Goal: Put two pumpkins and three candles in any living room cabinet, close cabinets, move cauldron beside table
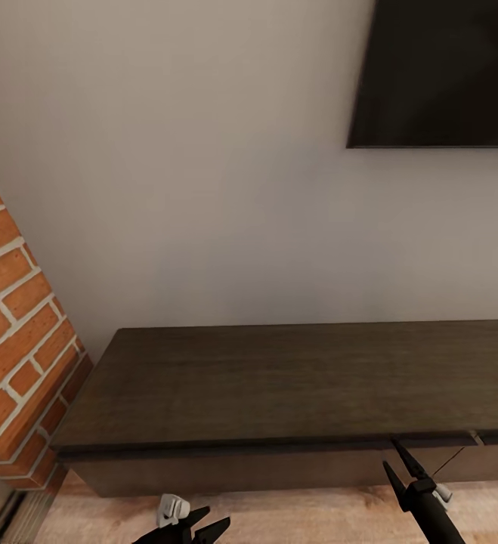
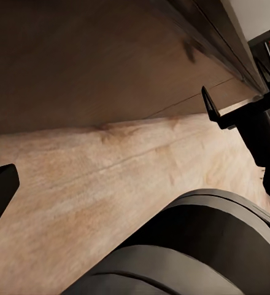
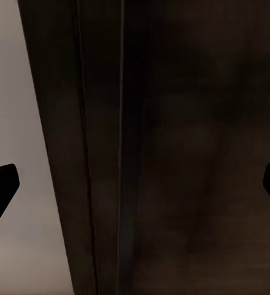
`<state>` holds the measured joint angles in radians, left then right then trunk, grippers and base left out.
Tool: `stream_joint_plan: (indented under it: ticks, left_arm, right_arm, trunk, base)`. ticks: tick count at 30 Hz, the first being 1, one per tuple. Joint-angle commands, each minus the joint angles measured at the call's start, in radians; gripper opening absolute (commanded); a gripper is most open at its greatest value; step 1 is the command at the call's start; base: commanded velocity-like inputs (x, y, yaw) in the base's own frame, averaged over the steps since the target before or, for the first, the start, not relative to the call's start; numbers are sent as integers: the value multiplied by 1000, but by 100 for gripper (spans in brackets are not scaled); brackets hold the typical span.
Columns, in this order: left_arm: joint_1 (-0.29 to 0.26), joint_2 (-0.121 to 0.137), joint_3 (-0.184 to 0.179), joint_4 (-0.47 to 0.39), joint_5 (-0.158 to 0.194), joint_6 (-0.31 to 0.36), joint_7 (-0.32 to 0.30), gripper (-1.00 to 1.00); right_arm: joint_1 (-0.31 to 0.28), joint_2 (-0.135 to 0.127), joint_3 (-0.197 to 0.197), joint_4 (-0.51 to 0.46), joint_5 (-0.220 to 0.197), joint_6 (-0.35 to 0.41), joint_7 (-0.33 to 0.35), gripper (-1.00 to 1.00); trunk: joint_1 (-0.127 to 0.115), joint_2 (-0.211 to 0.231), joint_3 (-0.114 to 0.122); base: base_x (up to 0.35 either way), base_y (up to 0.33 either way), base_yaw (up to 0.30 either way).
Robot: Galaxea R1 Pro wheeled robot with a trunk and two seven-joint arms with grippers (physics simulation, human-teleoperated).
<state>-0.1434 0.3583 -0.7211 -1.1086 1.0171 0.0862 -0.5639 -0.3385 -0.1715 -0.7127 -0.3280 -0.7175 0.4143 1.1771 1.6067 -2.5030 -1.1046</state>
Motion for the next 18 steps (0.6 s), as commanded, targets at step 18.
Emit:
stream_joint_plan:
  ticks: [18]
  left_arm:
    - [-1,1,-1,0,11,7,-5,100]
  right_arm:
    - [-1,1,-1,0,-5,8,2,100]
  trunk:
    - [0,0,-1]
  base:
    - [1,0,0]
